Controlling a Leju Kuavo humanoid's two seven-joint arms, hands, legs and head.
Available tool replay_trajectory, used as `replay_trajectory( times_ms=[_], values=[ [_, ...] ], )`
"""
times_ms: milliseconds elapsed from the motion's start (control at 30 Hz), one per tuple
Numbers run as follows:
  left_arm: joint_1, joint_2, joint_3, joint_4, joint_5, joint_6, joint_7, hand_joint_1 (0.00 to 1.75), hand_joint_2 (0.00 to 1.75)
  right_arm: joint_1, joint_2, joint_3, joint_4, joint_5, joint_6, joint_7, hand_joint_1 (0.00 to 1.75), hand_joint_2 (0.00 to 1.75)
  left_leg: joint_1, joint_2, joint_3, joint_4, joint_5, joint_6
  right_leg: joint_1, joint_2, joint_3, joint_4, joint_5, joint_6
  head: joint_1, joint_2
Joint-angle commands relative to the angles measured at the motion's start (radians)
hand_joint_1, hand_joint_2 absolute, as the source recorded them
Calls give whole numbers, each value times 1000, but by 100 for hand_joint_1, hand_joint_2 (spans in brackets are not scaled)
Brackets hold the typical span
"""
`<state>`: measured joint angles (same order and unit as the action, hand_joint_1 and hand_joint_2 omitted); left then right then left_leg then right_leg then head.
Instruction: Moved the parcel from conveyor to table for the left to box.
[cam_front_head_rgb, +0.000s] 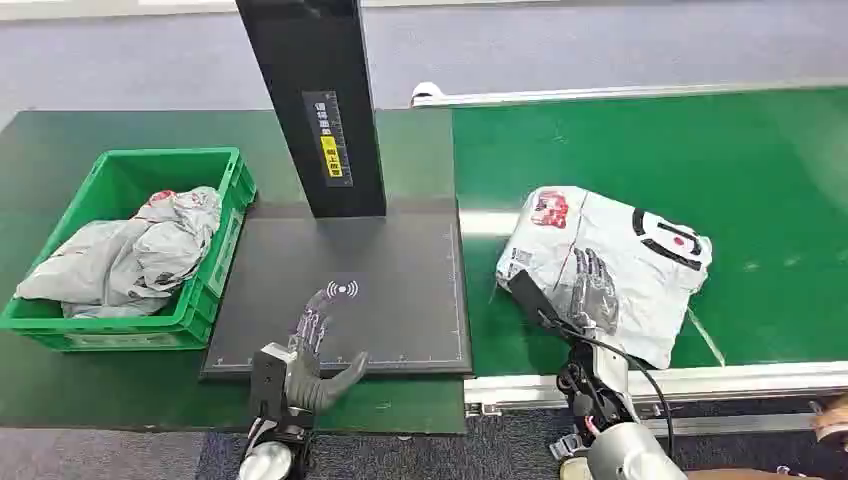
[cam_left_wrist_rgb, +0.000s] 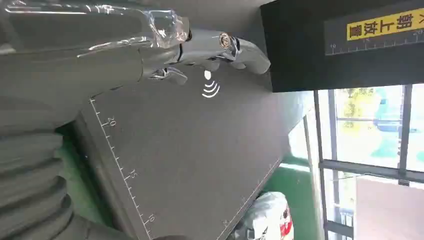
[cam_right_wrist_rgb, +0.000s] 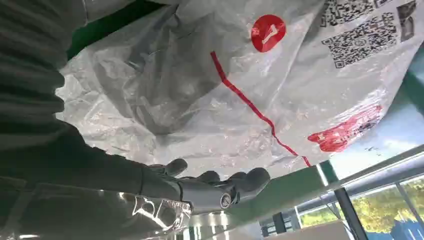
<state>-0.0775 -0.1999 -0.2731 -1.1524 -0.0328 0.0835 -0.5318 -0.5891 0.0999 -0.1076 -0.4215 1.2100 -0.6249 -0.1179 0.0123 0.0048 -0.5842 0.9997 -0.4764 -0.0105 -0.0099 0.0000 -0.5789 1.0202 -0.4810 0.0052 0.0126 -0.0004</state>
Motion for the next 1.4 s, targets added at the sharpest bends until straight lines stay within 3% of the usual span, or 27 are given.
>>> replay_trajectory(
  times_ms=[33, 233, 700, 733, 767, 967, 1100, 1400],
  values=[
    [-16, 16, -26, 38, 1, 7, 4, 0, 175, -35, -36, 18, 139, 20, 24, 139, 0, 175, 0, -1, 1, -1, 0, 1, 0, -1, 2, -1, 0, 0, 0, 0],
    [-10, 10, -30, 22, -1, 10, 14, 0, 175, -26, -54, 5, 173, 31, 37, 192, 0, 175, 0, -2, 2, -1, 0, 1, 0, -1, 2, -1, 0, 0, 0, 0],
    [-3, 10, -47, 32, -1, 4, 14, 0, 175, 4, -55, -30, 181, -3, 82, 173, 0, 175, 0, -2, 3, -2, 1, 1, 0, -2, 4, -3, 0, 0, 0, 0],
    [-2, 11, -49, 31, -1, 4, 14, 0, 175, 10, -56, -31, 179, -1, 74, 172, 155, 175, 0, -2, 2, -2, 0, 1, 0, -2, 3, -2, 0, 0, 0, 0],
    [-1, 12, -50, 29, -1, 2, 14, 0, 175, 14, -57, -37, 177, -7, 68, 154, 175, 175, 0, -2, 2, -1, 0, 1, 0, -2, 3, -2, 0, 0, 0, 0],
    [-6, 2, -45, 37, -3, -5, 16, 0, 175, 8, -53, -84, 157, -55, 36, 61, 175, 175, 0, -2, 2, -1, 0, 0, 0, -1, 3, -2, 0, 0, 0, 0],
    [-15, -6, -24, 46, -16, -4, 17, 0, 175, 13, 0, -190, 99, -241, -1, -189, 175, 175, 0, -1, 3, -2, 1, 0, 0, -1, 3, -2, 0, -1, 0, 0],
    [-17, -6, -23, 47, -16, -4, 17, 0, 175, 13, 1, -189, 98, -240, -1, -186, 175, 175, 0, 0, 2, -1, 0, 0, 0, 0, 2, -1, 0, 0, 0, 0]
  ],
)
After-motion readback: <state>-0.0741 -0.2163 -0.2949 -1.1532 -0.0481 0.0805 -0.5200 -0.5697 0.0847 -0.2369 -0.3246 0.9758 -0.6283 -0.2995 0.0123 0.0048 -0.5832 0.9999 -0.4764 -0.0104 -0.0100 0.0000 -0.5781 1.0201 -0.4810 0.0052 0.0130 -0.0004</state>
